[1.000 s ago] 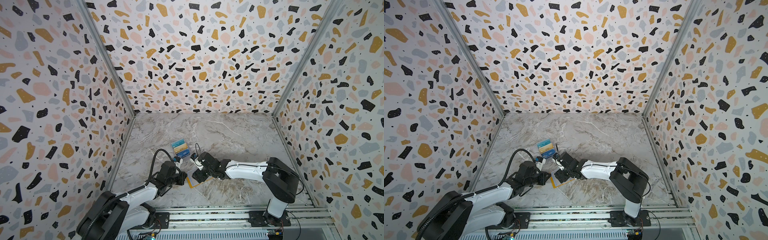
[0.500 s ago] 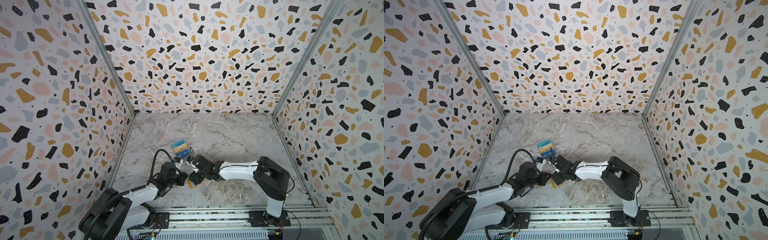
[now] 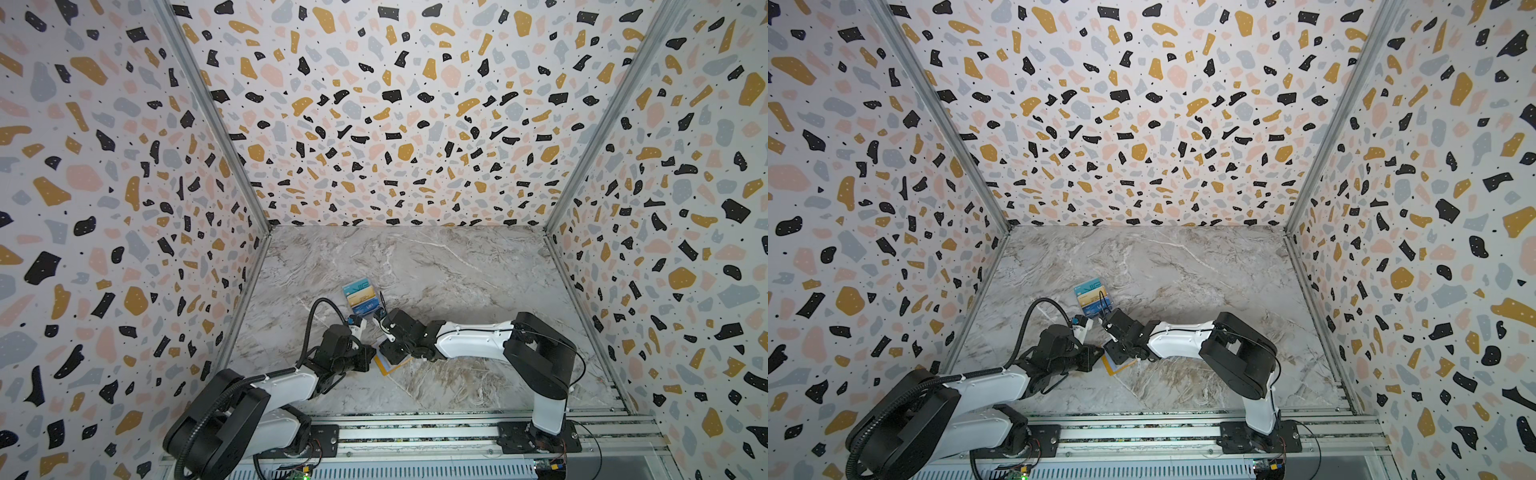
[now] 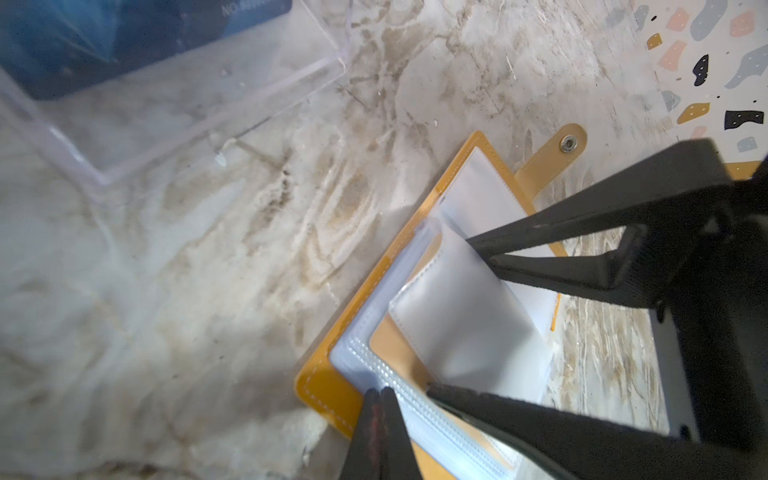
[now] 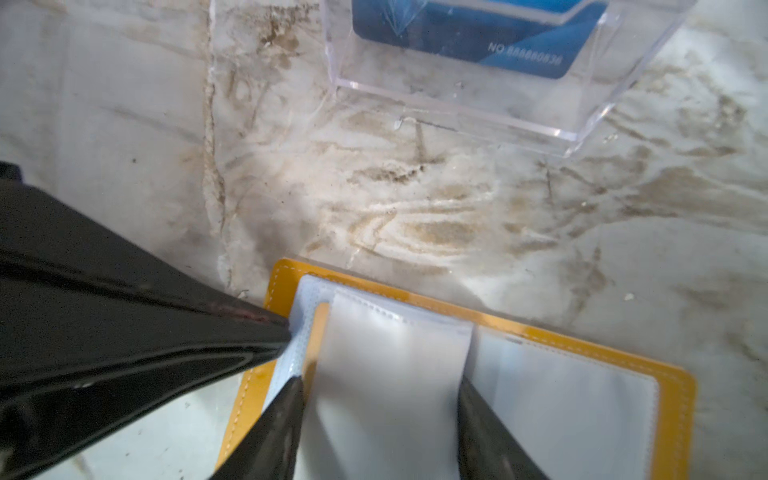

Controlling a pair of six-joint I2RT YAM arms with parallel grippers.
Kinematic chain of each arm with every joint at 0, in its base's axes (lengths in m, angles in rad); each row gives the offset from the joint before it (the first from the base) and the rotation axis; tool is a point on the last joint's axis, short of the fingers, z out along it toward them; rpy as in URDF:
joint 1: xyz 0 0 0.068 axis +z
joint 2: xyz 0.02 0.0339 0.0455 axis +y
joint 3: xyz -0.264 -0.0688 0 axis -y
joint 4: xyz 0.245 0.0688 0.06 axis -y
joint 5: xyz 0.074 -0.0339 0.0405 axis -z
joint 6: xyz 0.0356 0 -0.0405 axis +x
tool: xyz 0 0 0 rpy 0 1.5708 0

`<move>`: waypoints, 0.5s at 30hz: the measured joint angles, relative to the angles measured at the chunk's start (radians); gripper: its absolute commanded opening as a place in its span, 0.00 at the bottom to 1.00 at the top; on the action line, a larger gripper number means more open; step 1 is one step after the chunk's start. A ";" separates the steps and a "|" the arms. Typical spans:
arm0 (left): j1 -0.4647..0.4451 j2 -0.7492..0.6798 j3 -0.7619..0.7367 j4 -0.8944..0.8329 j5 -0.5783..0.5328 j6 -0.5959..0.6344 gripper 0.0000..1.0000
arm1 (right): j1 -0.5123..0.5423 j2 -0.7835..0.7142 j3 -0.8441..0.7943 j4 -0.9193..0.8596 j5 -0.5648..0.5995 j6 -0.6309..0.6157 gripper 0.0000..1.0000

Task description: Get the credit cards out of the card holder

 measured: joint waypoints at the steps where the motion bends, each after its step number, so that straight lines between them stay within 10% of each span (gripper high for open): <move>1: 0.000 0.003 -0.001 0.006 0.000 -0.003 0.00 | 0.000 0.000 0.001 -0.002 0.005 0.002 0.56; 15: 0.000 0.031 -0.011 0.063 -0.005 -0.018 0.00 | -0.007 0.000 0.031 -0.075 0.077 0.027 0.51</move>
